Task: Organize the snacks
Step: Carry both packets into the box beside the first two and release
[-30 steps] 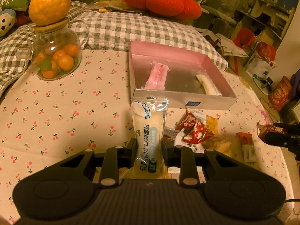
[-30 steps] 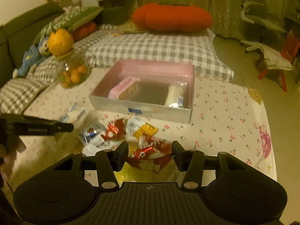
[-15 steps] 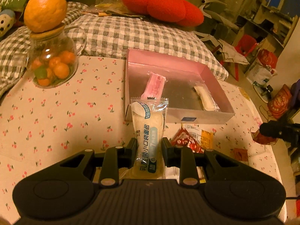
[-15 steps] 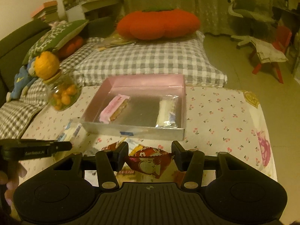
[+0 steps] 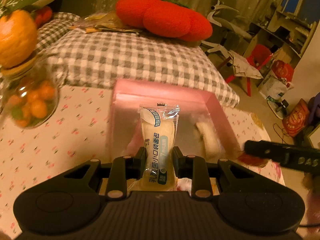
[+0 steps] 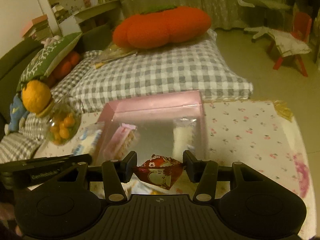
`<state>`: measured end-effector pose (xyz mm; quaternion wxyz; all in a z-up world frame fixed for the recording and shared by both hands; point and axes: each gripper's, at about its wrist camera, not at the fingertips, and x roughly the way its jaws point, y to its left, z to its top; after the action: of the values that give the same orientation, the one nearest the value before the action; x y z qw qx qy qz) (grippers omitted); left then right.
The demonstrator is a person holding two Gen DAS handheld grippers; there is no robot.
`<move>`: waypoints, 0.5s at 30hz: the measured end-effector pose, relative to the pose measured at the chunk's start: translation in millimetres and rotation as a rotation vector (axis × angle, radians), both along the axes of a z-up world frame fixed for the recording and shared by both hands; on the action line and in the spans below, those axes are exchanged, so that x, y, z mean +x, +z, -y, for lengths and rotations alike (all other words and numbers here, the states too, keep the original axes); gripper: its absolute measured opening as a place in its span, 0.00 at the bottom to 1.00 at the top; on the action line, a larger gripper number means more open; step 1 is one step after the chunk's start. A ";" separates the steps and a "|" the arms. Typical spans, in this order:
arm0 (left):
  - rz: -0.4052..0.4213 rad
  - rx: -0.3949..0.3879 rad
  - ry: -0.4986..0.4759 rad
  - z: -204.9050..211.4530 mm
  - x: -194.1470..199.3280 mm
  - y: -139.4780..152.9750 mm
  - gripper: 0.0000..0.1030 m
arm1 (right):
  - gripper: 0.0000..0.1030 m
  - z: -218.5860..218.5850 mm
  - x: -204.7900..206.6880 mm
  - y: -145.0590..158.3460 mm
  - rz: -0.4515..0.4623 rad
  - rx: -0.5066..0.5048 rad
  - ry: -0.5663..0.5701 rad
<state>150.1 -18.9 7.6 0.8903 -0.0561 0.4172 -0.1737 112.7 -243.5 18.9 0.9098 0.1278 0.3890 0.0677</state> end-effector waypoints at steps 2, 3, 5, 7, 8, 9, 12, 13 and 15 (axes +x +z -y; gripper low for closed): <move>0.013 -0.006 -0.007 11.6 9.1 -1.0 0.24 | 0.48 -1.2 13.1 -5.3 -0.015 0.022 -0.006; 0.017 -0.008 -0.009 14.7 12.5 -2.0 0.24 | 0.48 -1.7 19.8 -8.3 -0.023 0.031 -0.012; 0.015 -0.014 -0.009 23.1 22.2 -5.2 0.25 | 0.48 -1.6 31.3 -14.1 -0.032 0.042 -0.026; 0.011 -0.013 -0.010 30.4 31.3 -10.2 0.25 | 0.48 -1.0 40.1 -18.5 -0.033 0.046 -0.035; 0.009 -0.011 -0.008 33.3 34.7 -12.2 0.25 | 0.48 -0.1 44.7 -21.5 -0.036 0.051 -0.040; 0.003 -0.009 -0.004 35.9 38.7 -15.5 0.25 | 0.48 1.0 48.3 -23.9 -0.039 0.058 -0.045; -0.023 0.001 0.004 40.4 48.4 -23.7 0.25 | 0.48 5.7 58.1 -30.9 -0.054 0.089 -0.069; -0.031 0.006 0.004 42.2 51.0 -27.2 0.25 | 0.48 7.4 61.0 -33.3 -0.057 0.101 -0.076; -0.039 0.019 0.008 44.5 55.2 -31.6 0.25 | 0.48 9.8 67.1 -37.0 -0.063 0.116 -0.085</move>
<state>205.3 -63.5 -24.0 0.8831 -0.0528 0.4360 -0.1650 179.8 -253.3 -18.1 0.8902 0.1989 0.4071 0.0475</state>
